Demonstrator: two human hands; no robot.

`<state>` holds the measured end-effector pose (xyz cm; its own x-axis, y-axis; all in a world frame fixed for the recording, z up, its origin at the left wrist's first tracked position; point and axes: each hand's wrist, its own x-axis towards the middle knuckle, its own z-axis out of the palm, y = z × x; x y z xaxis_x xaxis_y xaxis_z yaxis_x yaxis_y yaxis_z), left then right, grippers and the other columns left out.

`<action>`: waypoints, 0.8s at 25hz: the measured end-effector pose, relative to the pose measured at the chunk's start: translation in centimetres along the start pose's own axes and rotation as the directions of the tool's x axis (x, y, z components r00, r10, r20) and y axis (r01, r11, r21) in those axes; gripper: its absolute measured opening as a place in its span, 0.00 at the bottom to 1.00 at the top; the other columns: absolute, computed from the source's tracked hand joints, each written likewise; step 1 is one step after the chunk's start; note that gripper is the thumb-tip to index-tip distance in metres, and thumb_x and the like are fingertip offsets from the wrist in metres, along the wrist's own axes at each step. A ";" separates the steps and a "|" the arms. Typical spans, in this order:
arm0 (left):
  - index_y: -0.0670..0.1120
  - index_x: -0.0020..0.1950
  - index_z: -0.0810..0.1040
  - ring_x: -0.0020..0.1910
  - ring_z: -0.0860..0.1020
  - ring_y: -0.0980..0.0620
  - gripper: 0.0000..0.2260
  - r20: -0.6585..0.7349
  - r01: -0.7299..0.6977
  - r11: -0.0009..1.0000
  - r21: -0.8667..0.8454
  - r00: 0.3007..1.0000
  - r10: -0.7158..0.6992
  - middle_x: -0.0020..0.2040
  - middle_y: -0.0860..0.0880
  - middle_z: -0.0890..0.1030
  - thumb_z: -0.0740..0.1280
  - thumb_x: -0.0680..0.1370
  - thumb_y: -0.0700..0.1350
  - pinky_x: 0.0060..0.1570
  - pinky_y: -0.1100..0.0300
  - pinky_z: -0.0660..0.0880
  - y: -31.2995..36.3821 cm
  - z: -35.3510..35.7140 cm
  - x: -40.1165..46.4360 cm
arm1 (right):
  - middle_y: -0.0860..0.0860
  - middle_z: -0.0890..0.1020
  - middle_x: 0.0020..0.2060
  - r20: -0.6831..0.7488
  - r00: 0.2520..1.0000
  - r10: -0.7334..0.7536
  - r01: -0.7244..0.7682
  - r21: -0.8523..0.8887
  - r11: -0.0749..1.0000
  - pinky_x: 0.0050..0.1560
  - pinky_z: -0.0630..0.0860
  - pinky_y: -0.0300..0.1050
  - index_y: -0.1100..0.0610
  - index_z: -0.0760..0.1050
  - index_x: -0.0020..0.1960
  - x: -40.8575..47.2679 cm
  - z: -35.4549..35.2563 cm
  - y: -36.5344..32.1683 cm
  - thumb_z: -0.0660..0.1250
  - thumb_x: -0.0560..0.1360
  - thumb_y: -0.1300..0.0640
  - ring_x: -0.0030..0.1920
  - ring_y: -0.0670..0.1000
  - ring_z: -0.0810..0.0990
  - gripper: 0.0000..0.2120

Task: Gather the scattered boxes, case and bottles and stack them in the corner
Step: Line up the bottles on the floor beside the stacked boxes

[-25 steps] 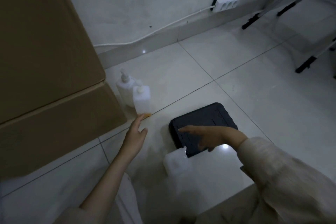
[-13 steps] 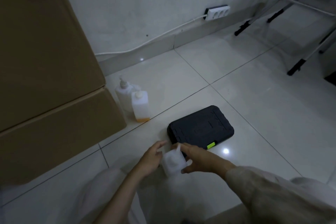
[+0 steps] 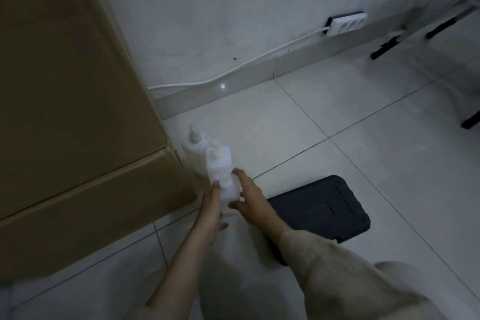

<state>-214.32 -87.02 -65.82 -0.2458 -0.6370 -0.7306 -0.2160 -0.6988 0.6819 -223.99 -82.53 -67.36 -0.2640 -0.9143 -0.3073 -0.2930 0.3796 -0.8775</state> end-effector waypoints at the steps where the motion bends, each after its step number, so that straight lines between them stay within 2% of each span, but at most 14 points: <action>1: 0.50 0.73 0.60 0.68 0.68 0.41 0.24 0.020 0.025 0.996 -0.085 1.000 -0.023 0.72 0.46 0.66 0.53 0.79 0.58 0.64 0.46 0.68 0.5 -0.1 0.7 | 0.55 0.69 0.62 -0.011 1.000 -0.003 0.004 0.060 0.998 0.59 0.75 0.52 0.53 0.56 0.70 0.7 0.4 -0.1 0.62 0.71 0.71 0.62 0.57 0.73 0.33; 3: 0.49 0.74 0.60 0.69 0.67 0.42 0.24 0.031 0.010 0.979 -0.204 1.000 -0.003 0.73 0.44 0.66 0.53 0.79 0.57 0.69 0.45 0.65 1.3 -0.2 1.6 | 0.54 0.65 0.63 -0.052 0.999 0.017 -0.005 0.226 0.974 0.56 0.76 0.46 0.53 0.52 0.70 2.0 0.4 -0.4 0.56 0.71 0.74 0.65 0.57 0.69 0.33; 4: 0.48 0.74 0.60 0.69 0.67 0.42 0.24 0.022 0.001 0.974 -0.226 1.000 0.004 0.73 0.44 0.66 0.54 0.80 0.56 0.69 0.45 0.65 1.7 -0.1 1.9 | 0.54 0.63 0.64 -0.070 0.994 0.083 -0.055 0.339 0.939 0.53 0.76 0.45 0.51 0.52 0.69 2.8 0.0 -0.6 0.54 0.71 0.74 0.66 0.57 0.68 0.32; 6: 0.46 0.74 0.61 0.69 0.67 0.41 0.24 -0.021 -0.017 0.973 -0.231 1.000 0.012 0.72 0.42 0.67 0.54 0.80 0.55 0.69 0.44 0.65 2.2 -0.1 2.5 | 0.52 0.62 0.68 -0.043 0.964 0.264 -0.197 0.553 0.810 0.49 0.74 0.50 0.43 0.56 0.69 4.6 -1.1 -1.4 0.54 0.76 0.66 0.65 0.57 0.68 0.28; 7: 0.46 0.73 0.61 0.69 0.68 0.41 0.24 -0.038 -0.024 0.973 -0.228 0.999 0.016 0.72 0.41 0.67 0.54 0.80 0.54 0.69 0.44 0.65 2.4 0.0 2.7 | 0.50 0.61 0.71 -0.015 0.948 0.318 -0.243 0.611 0.753 0.52 0.72 0.55 0.39 0.57 0.69 5.7 -1.5 -1.9 0.53 0.79 0.57 0.67 0.58 0.67 0.22; 8: 0.45 0.73 0.61 0.69 0.68 0.41 0.24 -0.046 -0.028 0.974 -0.227 0.999 0.018 0.71 0.41 0.67 0.54 0.80 0.54 0.69 0.43 0.65 2.5 0.0 2.9 | 0.47 0.59 0.72 0.019 0.941 0.337 -0.275 0.625 0.731 0.58 0.69 0.61 0.36 0.57 0.70 6.7 -1.7 -2.3 0.51 0.80 0.47 0.69 0.58 0.64 0.19; 9: 0.44 0.73 0.61 0.69 0.68 0.41 0.24 -0.054 -0.029 0.971 -0.235 0.998 0.016 0.71 0.41 0.67 0.54 0.80 0.53 0.69 0.43 0.65 2.7 -0.1 3.1 | 0.45 0.57 0.73 0.056 0.943 0.327 -0.292 0.611 0.736 0.63 0.64 0.64 0.35 0.55 0.70 7.6 -1.7 -2.7 0.49 0.78 0.39 0.72 0.58 0.60 0.20; 10: 0.44 0.73 0.62 0.68 0.68 0.41 0.23 -0.068 -0.028 0.967 -0.254 0.998 0.011 0.71 0.40 0.68 0.54 0.80 0.53 0.69 0.43 0.65 2.9 -0.1 3.3 | 0.44 0.56 0.74 0.081 0.951 0.297 -0.288 0.579 0.763 0.67 0.60 0.65 0.35 0.54 0.71 8.5 -1.4 -2.9 0.48 0.77 0.36 0.74 0.57 0.57 0.23; 13: 0.43 0.71 0.65 0.66 0.71 0.42 0.22 -0.151 -0.020 0.939 -0.342 0.988 -0.034 0.68 0.40 0.71 0.54 0.80 0.53 0.68 0.45 0.67 3.3 0.2 3.5 | 0.47 0.57 0.75 0.082 0.979 0.186 -0.203 0.452 0.869 0.74 0.55 0.56 0.44 0.53 0.74 10.7 1.0 -3.4 0.46 0.78 0.39 0.74 0.51 0.57 0.26; 15: 0.42 0.70 0.66 0.66 0.71 0.43 0.22 -0.227 -0.046 0.913 -0.406 0.973 -0.051 0.68 0.41 0.72 0.54 0.81 0.53 0.67 0.49 0.67 3.3 0.4 3.4 | 0.50 0.61 0.75 0.110 0.982 0.150 -0.184 0.444 0.877 0.75 0.55 0.51 0.50 0.57 0.74 11.8 2.3 -3.9 0.48 0.80 0.43 0.73 0.50 0.60 0.25; 17: 0.43 0.70 0.66 0.66 0.70 0.45 0.21 -0.283 -0.092 0.872 -0.481 0.958 -0.055 0.68 0.43 0.71 0.54 0.81 0.52 0.64 0.55 0.67 3.3 0.6 3.5 | 0.51 0.63 0.74 0.141 0.980 0.139 -0.188 0.441 0.878 0.74 0.56 0.47 0.52 0.59 0.74 12.5 3.0 -4.1 0.49 0.80 0.44 0.72 0.49 0.62 0.25; 20: 0.43 0.69 0.67 0.64 0.71 0.47 0.20 -0.322 -0.111 0.810 -0.576 0.941 -0.100 0.66 0.44 0.72 0.56 0.80 0.51 0.62 0.56 0.66 3.7 0.9 3.9 | 0.51 0.62 0.73 0.180 0.974 0.140 -0.207 0.437 0.875 0.67 0.58 0.39 0.52 0.59 0.73 13.1 3.0 -4.4 0.48 0.80 0.45 0.66 0.42 0.63 0.24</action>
<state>-216.94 -91.81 -66.15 0.0945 -0.6348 -0.7669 0.3968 -0.6825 0.6138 -223.44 -96.58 -68.60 -0.1328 -0.8625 -0.4884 0.1995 0.4594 -0.8655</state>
